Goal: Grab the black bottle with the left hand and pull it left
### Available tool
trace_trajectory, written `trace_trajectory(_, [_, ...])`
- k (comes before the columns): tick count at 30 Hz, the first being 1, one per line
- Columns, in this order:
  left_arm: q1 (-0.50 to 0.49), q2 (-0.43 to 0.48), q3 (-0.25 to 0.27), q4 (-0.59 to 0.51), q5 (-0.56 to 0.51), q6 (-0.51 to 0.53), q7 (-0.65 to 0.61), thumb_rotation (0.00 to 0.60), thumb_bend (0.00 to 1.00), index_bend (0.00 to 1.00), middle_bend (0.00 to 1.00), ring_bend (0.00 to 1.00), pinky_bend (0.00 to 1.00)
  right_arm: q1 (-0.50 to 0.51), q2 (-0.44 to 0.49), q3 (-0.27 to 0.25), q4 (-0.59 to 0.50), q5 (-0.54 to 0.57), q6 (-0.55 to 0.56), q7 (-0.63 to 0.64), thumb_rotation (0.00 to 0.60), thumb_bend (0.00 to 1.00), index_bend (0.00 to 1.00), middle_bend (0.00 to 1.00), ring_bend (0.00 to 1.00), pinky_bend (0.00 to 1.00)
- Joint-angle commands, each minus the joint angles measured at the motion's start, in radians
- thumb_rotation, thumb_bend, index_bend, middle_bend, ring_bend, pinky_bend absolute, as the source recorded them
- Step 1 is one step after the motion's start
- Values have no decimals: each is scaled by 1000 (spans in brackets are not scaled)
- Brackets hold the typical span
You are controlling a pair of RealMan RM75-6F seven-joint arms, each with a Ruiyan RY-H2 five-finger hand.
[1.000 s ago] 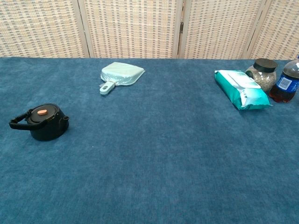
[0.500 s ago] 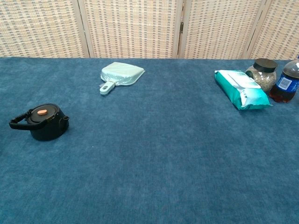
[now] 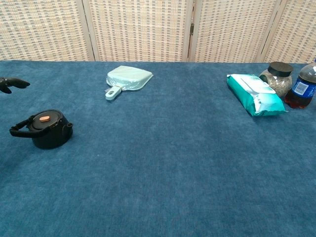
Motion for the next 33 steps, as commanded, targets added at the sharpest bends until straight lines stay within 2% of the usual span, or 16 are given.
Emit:
trace_trajectory(1, [-19,-9,2,-15,-1,-23,10,600,153,3,83,160,121,-3,0,0,4,1,2,5,600,153,250,253,199,241])
trace_trajectory(10, [-90,-48,-23,-66,-53,-120,48,600,152,3,64,160,111,-9,2,2,17,15,0,22,600,153,250,253,199,241])
trace_trajectory(17, [-135,-81,-49,-63,-105,-168,65,600,152,3,62,160,111,-15,-3,2,34,25,-1,35,600,152,250,249,199,241])
trace_trajectory(33, [-159,-120,-77,3,-226,-183,107,600,152,5,61,160,111,-23,-10,3,58,34,-2,58,600,152,250,246,199,241])
